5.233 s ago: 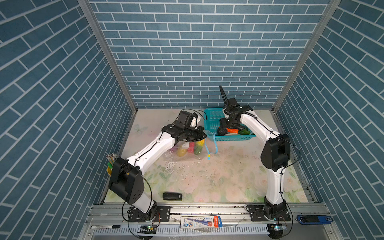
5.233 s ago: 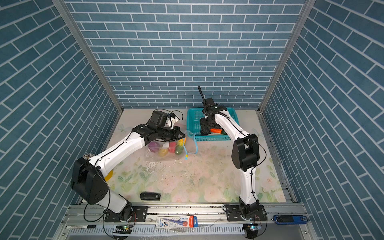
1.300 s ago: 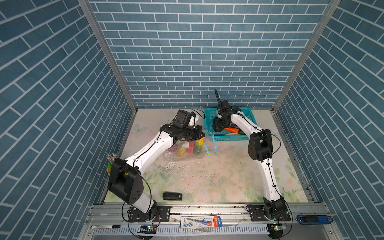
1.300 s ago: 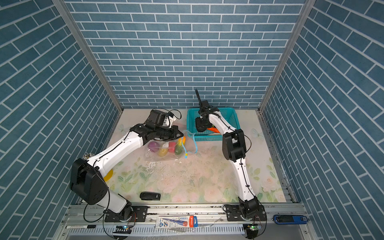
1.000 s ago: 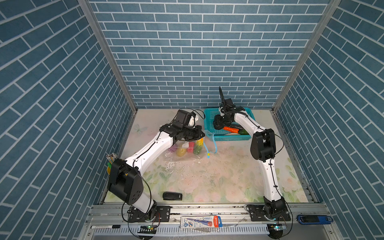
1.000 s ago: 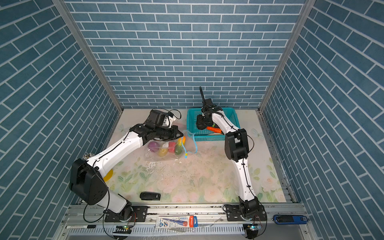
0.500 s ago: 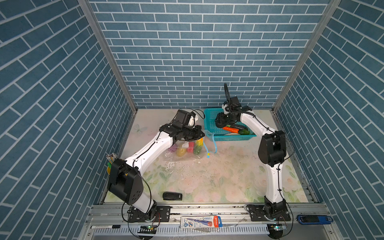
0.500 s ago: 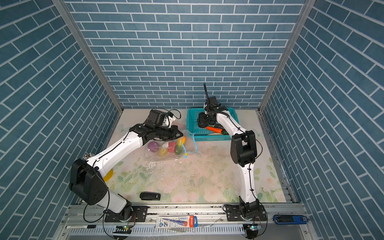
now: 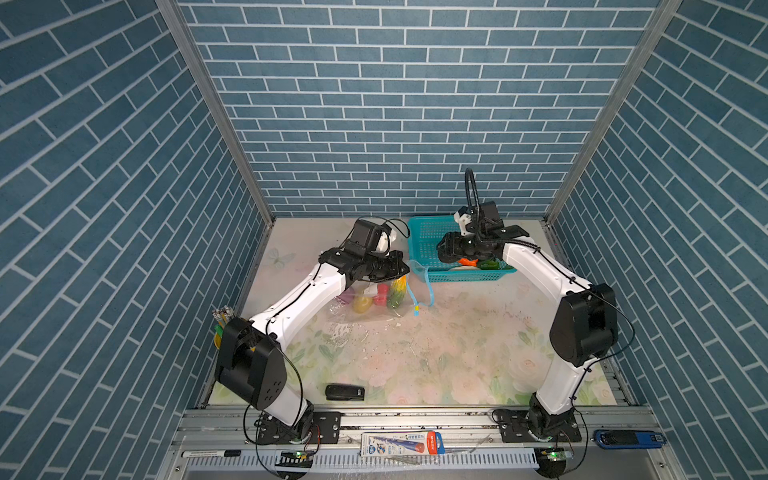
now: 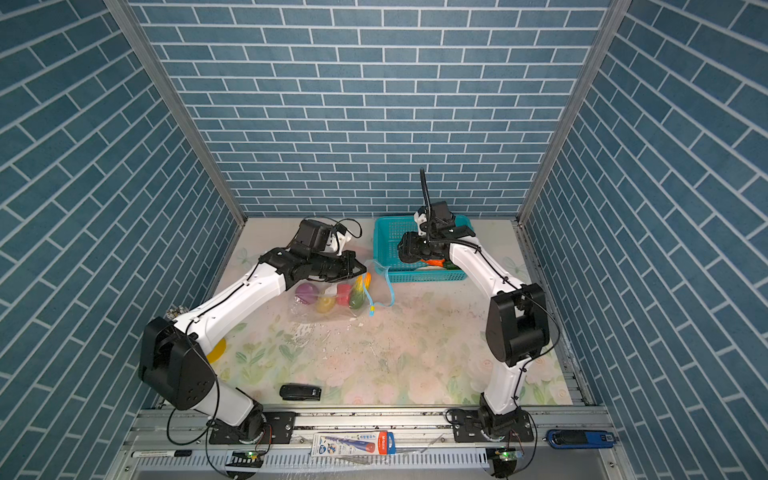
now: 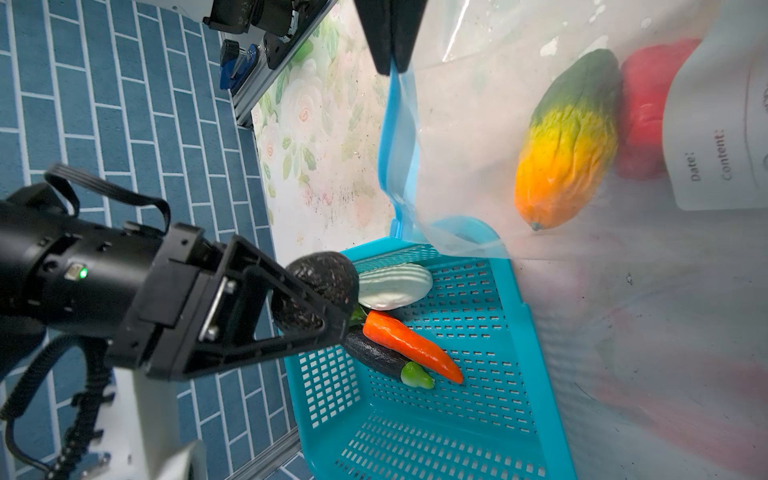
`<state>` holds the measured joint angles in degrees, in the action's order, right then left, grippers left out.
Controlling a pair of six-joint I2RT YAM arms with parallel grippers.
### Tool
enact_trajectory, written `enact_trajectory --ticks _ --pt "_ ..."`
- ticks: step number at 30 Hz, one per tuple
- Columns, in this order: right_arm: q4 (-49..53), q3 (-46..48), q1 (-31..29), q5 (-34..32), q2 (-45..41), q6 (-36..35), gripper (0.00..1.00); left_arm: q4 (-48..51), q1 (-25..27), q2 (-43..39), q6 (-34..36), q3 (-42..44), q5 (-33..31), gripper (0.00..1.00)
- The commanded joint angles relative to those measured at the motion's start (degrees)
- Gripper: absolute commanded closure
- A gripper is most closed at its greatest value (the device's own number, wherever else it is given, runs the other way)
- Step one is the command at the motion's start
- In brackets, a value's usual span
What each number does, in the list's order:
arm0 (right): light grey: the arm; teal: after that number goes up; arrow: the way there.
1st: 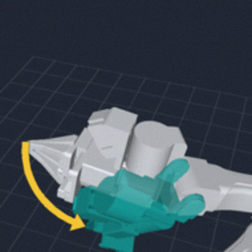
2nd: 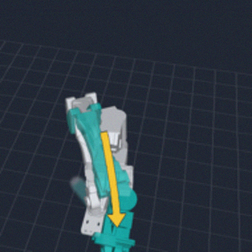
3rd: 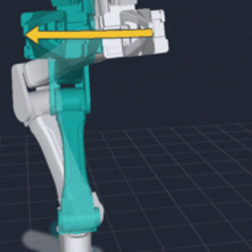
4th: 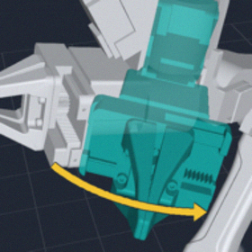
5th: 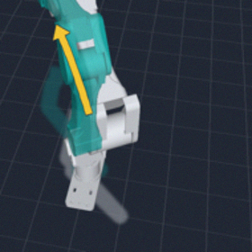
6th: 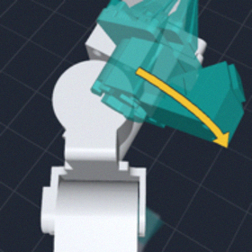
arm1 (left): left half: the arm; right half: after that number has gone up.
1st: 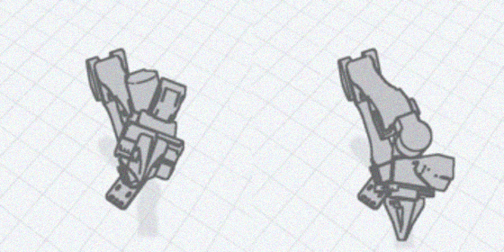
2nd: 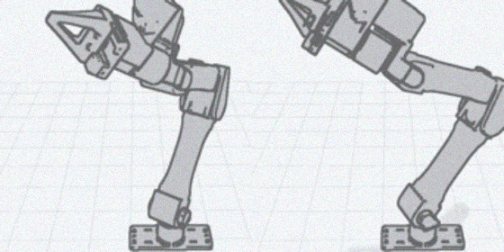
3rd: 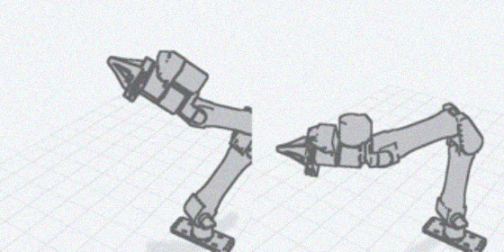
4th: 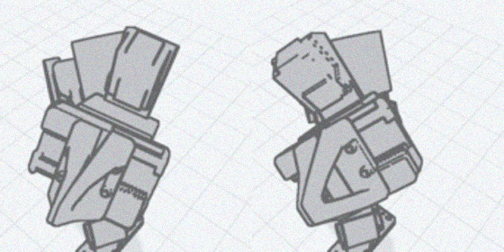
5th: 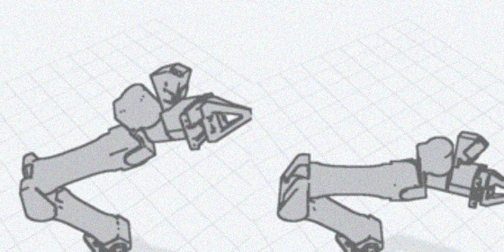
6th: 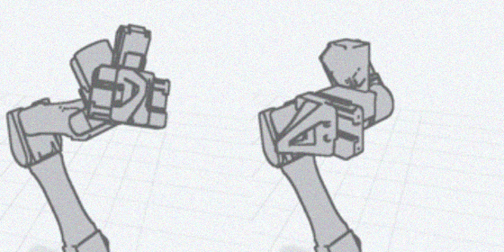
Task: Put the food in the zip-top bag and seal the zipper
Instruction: 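Lift the black avocado and carry it over the bag opening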
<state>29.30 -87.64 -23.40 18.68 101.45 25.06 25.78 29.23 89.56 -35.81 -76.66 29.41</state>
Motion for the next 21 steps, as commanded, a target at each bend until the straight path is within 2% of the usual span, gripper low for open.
enact_trajectory --ticks 1,11,21 --pt "-2.18 5.60 -0.72 1.53 -7.07 1.40 0.42 -1.00 -0.40 -1.33 -0.34 0.56 0.21 1.00" --pt "-7.97 18.62 -7.52 2.59 -16.04 4.27 0.43 -0.69 -0.32 -0.63 -0.73 -0.37 0.47 1.00" --pt "-16.31 19.28 -11.65 4.34 -11.24 8.01 0.43 -0.70 0.11 -1.57 -1.19 -0.34 0.40 1.00"
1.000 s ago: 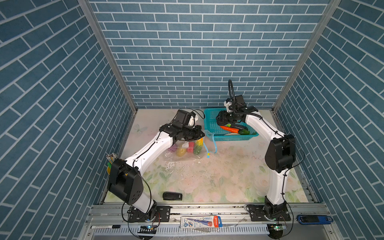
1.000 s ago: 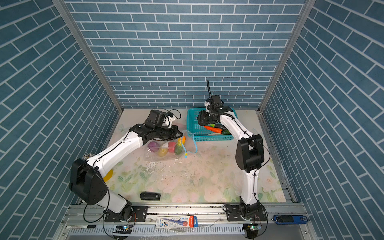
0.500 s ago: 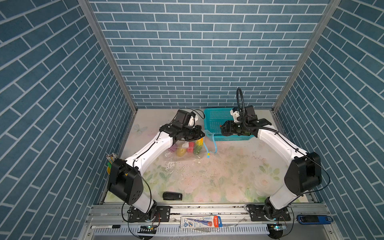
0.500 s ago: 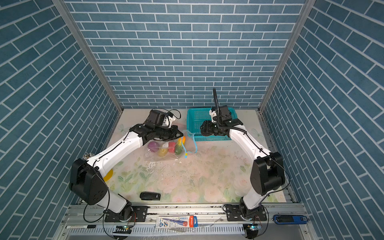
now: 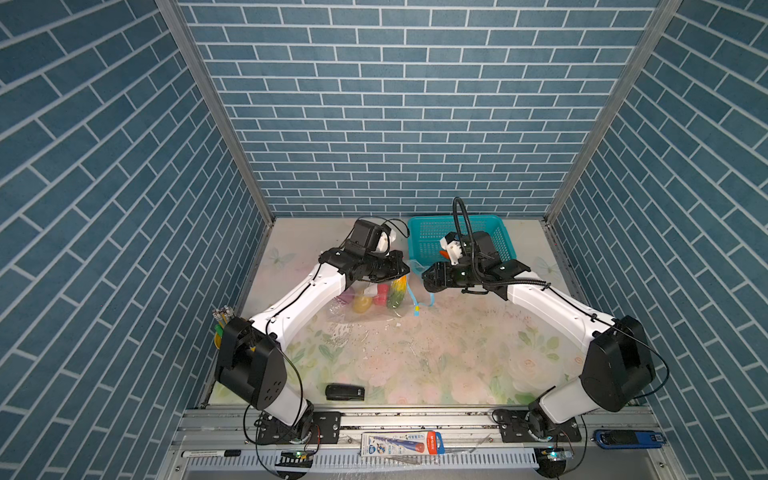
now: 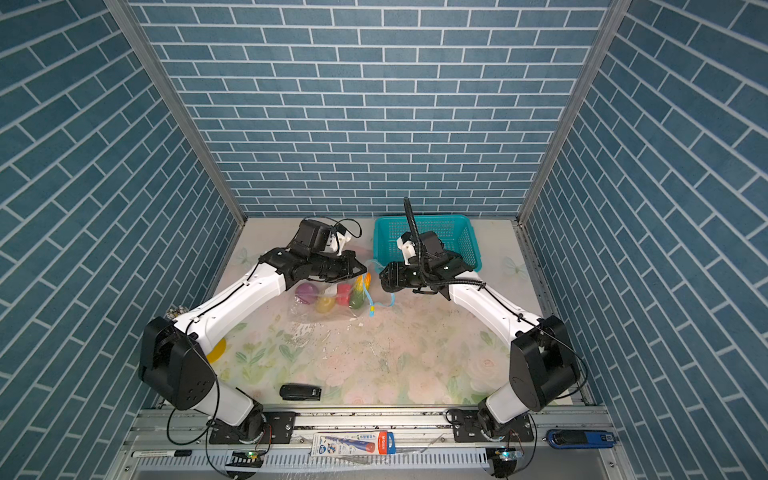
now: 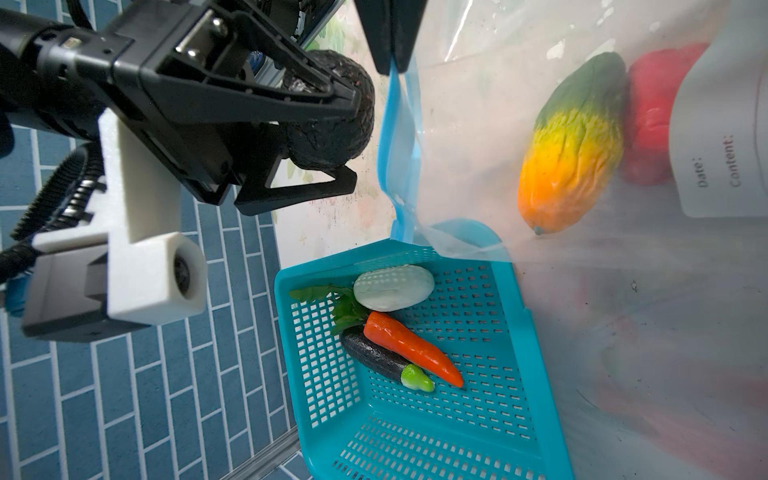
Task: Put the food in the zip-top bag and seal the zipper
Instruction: 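Lift the black avocado and carry it over the bag opening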
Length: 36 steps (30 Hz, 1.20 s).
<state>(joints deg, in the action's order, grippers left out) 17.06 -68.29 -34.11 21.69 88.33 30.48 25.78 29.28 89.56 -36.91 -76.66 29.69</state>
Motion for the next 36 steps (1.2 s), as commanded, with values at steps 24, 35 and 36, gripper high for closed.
enact_trajectory --ticks 24,35,36 --pt "-8.57 -1.06 -5.18 1.29 8.53 5.39 0.34 -1.52 0.08 -3.01 -0.43 0.99 0.23 1.00" --pt "-7.84 -1.47 -5.50 1.16 8.65 5.55 0.26 -1.61 0.12 -2.85 -0.36 1.03 0.36 1.00" --pt "-7.83 -1.49 -5.45 1.16 8.53 5.51 0.26 -1.65 0.06 -2.83 -0.36 1.03 0.30 1.00"
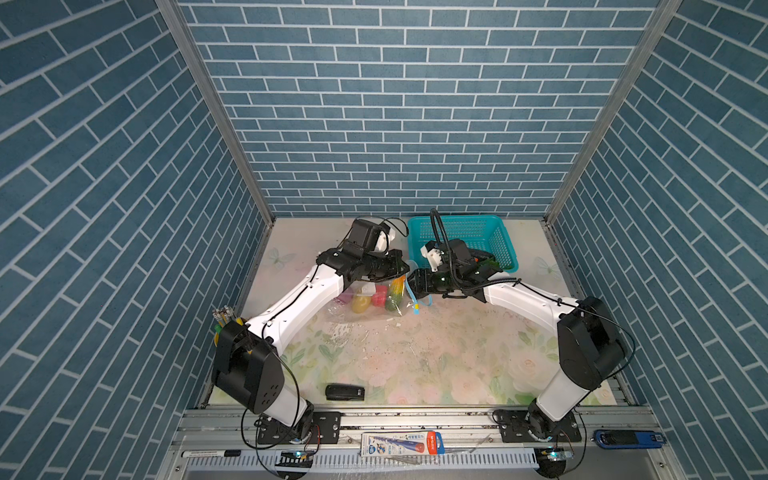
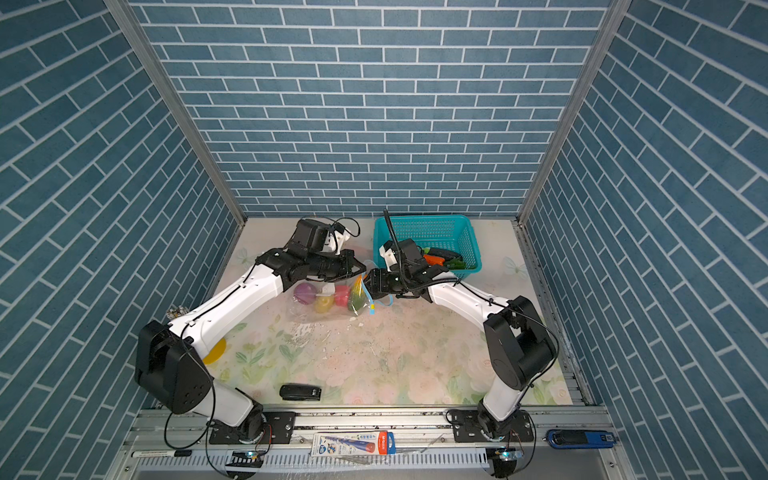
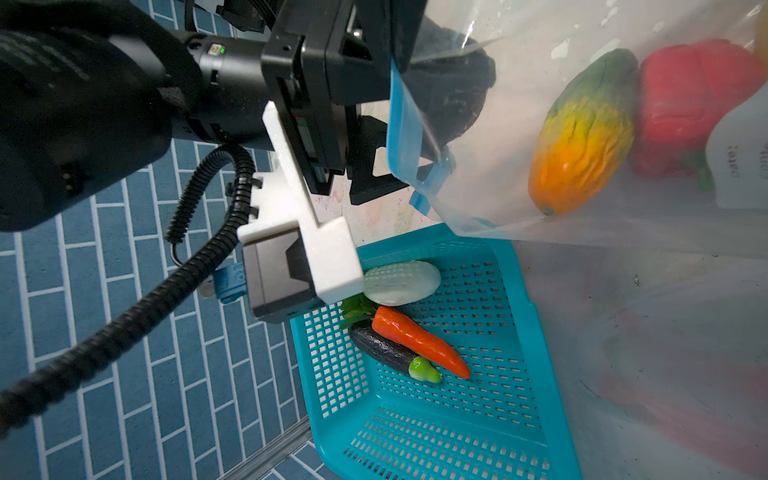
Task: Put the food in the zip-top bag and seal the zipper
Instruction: 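Lift the black avocado and carry it over the bag opening, then lower the avocado into the bag and open the right gripper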
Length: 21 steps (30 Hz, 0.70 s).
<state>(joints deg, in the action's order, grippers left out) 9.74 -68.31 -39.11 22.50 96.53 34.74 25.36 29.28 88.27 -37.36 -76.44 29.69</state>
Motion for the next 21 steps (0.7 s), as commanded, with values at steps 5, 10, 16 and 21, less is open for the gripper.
enact_trajectory --ticks 5,10,16,21 --pt "-0.33 -1.64 -0.51 0.26 0.18 1.29 0.22 -1.28 0.08 -1.52 0.10 0.87 0.36 1.00" --pt "-0.12 -1.73 -0.59 0.26 -0.12 1.38 0.22 -1.29 0.08 -1.43 0.10 0.77 0.34 1.00" --pt "2.42 -0.64 -0.54 -1.24 -3.67 1.03 0.27 -1.00 0.10 -1.78 0.26 0.88 0.11 1.00" --pt "3.66 4.92 0.29 -6.69 -10.13 -0.13 0.31 -1.02 -0.01 -2.22 0.34 1.24 -0.05 1.00"
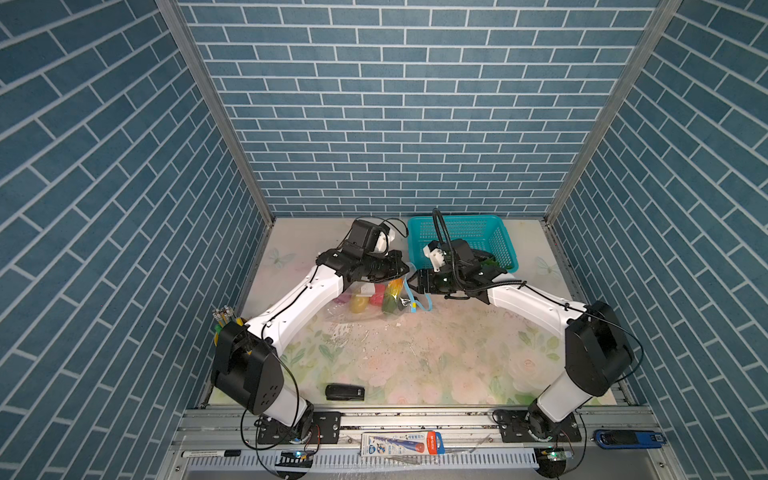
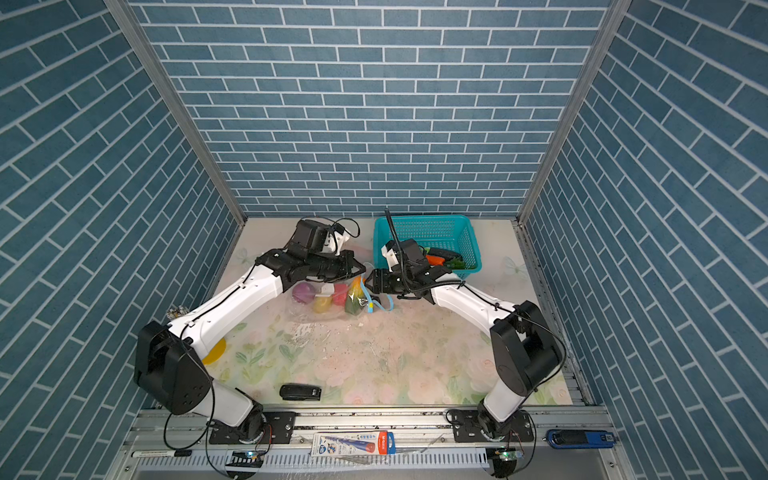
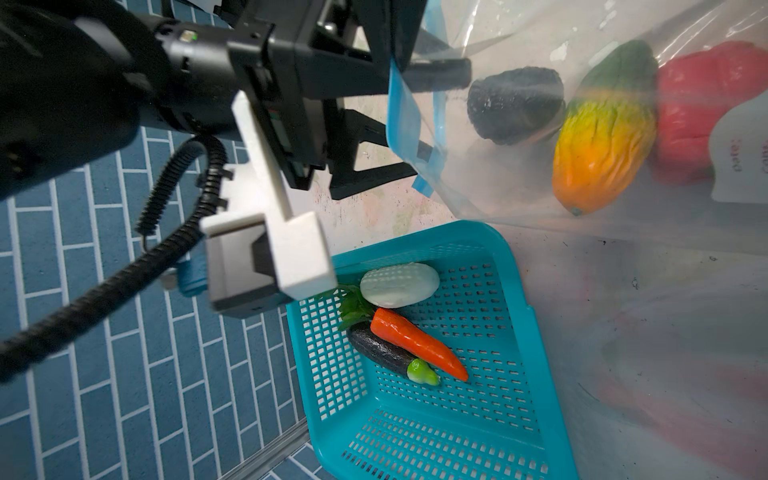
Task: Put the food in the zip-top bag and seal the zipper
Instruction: 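Lower the avocado into the bag and open the right gripper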
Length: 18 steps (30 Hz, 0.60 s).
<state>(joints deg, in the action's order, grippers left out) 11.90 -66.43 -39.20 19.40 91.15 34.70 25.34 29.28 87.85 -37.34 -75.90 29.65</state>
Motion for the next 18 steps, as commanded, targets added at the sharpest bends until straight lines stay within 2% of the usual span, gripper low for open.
enact_trajectory --ticks 1,9,13,18 --pt "1.30 4.47 0.87 -4.00 -5.94 0.23 0.32 -1.00 0.03 -1.83 0.31 0.68 0.00 1.00" --pt "-9.83 16.16 3.91 -2.92 -7.04 6.70 0.40 -1.17 0.03 -2.66 0.01 0.78 -0.09 1.00" --pt "-15.14 18.71 4.22 -1.61 -4.72 9.15 0.45 -0.81 0.00 -3.04 -0.06 0.58 -0.28 1.00" --pt "-20.54 20.14 4.39 0.23 -1.39 11.55 0.56 -0.47 0.03 -3.15 0.03 0.25 -0.33 1.00"
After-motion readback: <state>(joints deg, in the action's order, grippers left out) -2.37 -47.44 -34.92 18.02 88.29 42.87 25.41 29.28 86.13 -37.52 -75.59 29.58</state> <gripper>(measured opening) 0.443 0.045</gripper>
